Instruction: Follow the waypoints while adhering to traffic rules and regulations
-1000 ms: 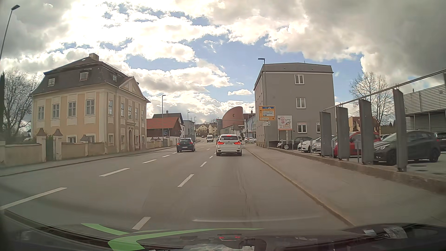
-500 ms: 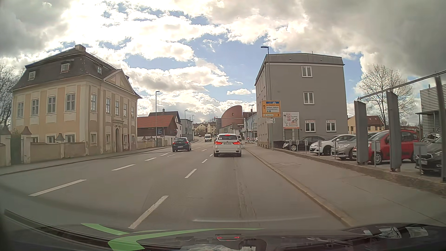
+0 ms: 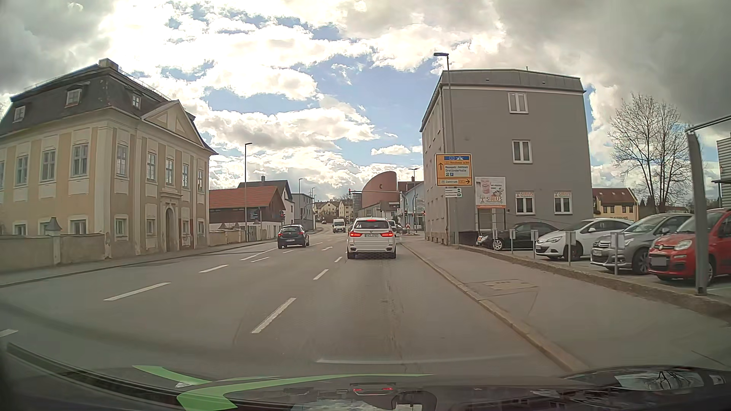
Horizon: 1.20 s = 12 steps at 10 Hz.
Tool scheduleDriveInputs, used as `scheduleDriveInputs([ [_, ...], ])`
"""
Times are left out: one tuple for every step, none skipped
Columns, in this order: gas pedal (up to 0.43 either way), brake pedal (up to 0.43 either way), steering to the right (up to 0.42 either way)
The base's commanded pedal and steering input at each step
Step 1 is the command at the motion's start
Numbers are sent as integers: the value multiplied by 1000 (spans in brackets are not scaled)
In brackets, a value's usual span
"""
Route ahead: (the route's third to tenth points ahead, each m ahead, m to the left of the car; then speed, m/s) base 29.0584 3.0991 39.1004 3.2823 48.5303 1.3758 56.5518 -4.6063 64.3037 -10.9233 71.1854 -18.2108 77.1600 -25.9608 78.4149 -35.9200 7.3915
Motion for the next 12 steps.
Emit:
scheduleDriveInputs([
  [0, 85, 1],
  [0, 85, 1],
  [0, 98, 1],
  [0, 116, 1],
  [0, 128, 1],
  [0, 140, 1],
  [0, 146, 1],
  [0, 146, 1],
  [0, 146, 1],
  [0, 146, 1],
  [0, 134, 1],
  [0, 122, 1],
])
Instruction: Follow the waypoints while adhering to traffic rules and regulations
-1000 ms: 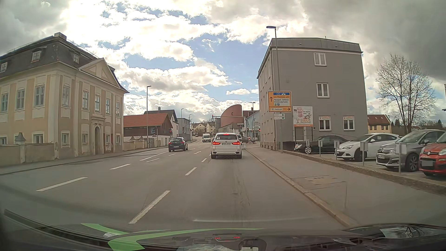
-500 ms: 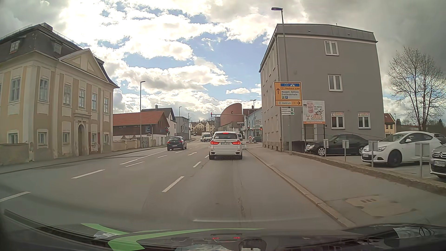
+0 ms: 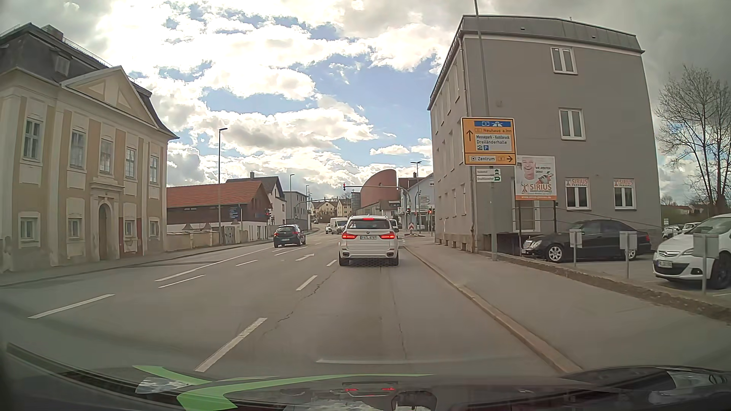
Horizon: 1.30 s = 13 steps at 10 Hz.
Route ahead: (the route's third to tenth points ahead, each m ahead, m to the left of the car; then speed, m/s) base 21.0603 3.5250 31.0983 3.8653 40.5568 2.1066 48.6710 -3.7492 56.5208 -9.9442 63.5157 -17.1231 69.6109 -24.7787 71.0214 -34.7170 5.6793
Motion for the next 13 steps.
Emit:
scheduleDriveInputs([
  [0, 104, 1],
  [0, 98, 1],
  [0, 98, 1],
  [0, 98, -1],
  [0, 104, -2],
  [0, 128, -2],
  [0, 152, -1],
  [0, 171, -1],
  [0, 177, -1],
  [0, 177, -2],
  [0, 165, -1],
  [0, 152, -1],
  [0, 140, -1],
])
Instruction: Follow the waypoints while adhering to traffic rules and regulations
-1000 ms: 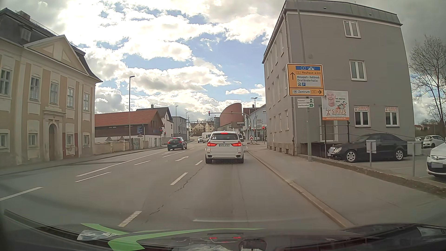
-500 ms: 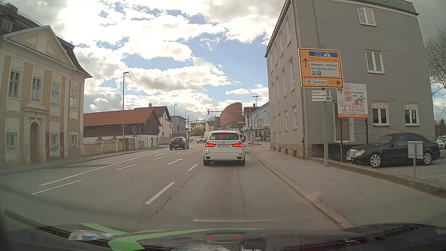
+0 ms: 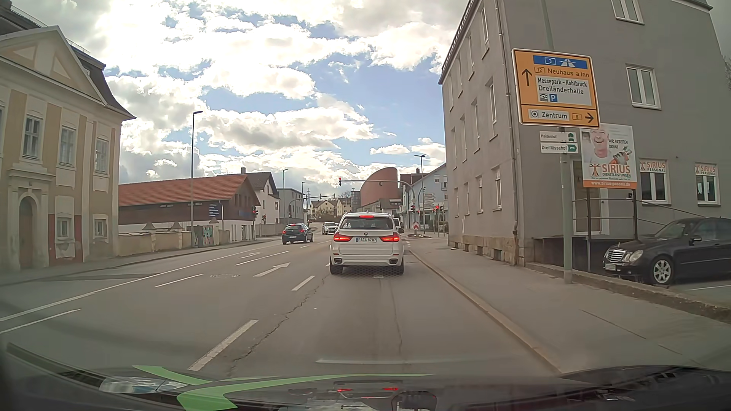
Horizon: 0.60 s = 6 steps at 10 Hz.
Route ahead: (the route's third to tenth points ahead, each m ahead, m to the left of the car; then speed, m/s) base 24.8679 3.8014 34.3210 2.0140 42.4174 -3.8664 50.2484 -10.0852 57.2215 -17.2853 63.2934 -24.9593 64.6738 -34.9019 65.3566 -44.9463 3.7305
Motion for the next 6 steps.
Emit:
scheduleDriveInputs([
  [0, 134, -1],
  [0, 122, -1],
  [0, 110, -1],
  [0, 110, -1],
  [0, 104, -1],
  [0, 85, -1],
])
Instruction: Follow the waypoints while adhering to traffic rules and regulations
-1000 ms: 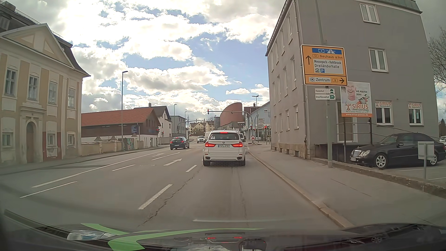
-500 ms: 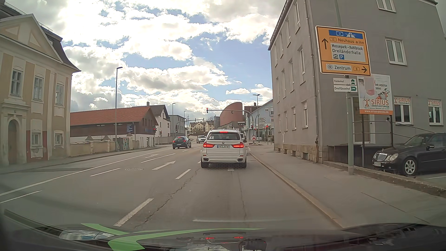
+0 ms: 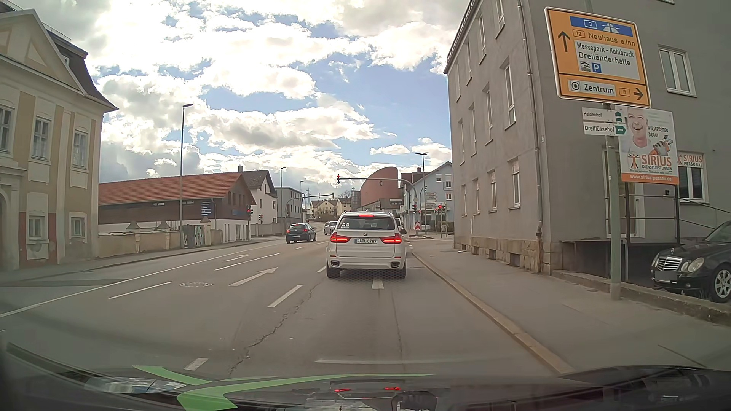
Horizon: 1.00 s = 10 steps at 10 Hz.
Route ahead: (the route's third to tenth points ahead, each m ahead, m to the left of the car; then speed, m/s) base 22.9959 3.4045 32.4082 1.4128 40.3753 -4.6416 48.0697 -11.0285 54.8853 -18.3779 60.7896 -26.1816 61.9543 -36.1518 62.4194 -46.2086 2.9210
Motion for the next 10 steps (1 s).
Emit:
scheduleDriveInputs([
  [0, 73, -1],
  [0, 55, -1],
  [0, 0, -2],
  [0, 0, -9],
  [0, 0, -14],
  [0, 0, -14],
  [0, 0, -14],
  [0, 0, -13],
  [0, 0, -11],
  [0, 0, -9],
])
